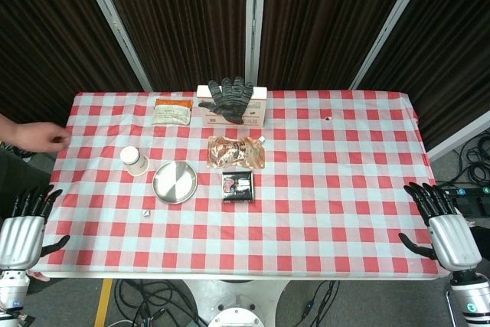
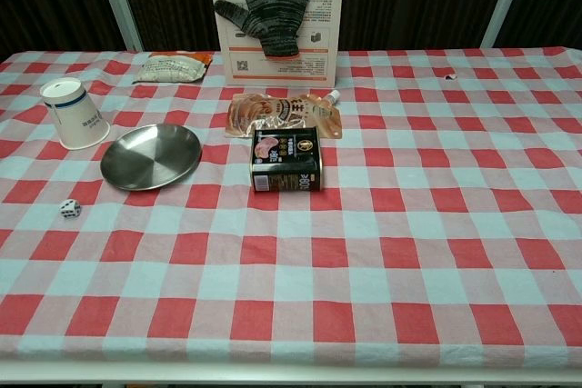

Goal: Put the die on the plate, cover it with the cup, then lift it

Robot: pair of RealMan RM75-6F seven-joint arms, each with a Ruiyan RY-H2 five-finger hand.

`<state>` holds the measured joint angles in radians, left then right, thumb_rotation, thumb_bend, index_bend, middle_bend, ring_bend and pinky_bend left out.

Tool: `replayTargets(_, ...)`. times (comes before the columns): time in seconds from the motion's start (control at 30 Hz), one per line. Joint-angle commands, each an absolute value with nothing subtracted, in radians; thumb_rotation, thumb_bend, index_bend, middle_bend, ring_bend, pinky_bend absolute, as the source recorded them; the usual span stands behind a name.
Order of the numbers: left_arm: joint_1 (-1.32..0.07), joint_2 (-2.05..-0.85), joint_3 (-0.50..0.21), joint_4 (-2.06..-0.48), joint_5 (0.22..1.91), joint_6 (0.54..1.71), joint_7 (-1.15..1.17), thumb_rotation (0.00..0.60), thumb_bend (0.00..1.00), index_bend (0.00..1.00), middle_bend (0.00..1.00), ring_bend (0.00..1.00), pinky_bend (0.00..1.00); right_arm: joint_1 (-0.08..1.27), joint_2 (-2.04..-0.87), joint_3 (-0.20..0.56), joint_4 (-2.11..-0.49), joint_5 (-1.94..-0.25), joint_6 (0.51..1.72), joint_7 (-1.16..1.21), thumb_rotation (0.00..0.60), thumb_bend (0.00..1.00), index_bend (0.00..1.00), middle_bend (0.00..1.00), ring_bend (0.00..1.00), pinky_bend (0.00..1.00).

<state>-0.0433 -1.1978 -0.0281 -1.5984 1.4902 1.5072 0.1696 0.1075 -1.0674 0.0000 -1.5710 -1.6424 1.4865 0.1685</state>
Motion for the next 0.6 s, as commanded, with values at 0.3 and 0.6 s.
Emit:
replayTargets(0.3,-0.049,-1.202,-0.027,-1.591,1.487,1.498,0.168,0.6,0.13,0.13,0.08,0.03,0.0,0.106,-1.067,0.0,-1.576,-1.64,1.491,0.161,0.6,0.14,0.08,0.07,0.0,0.0)
replayTargets(0.6,-0.068,-1.208,-0.026,-1.586,1.506,1.48,0.161,0.6,0.12,0.13,0.08,0.03,0.0,0.078,-1.071,-0.007,-1.559,-1.634,1.525,0.181,0.6,0.14,0.08,0.07,0.0,0.0)
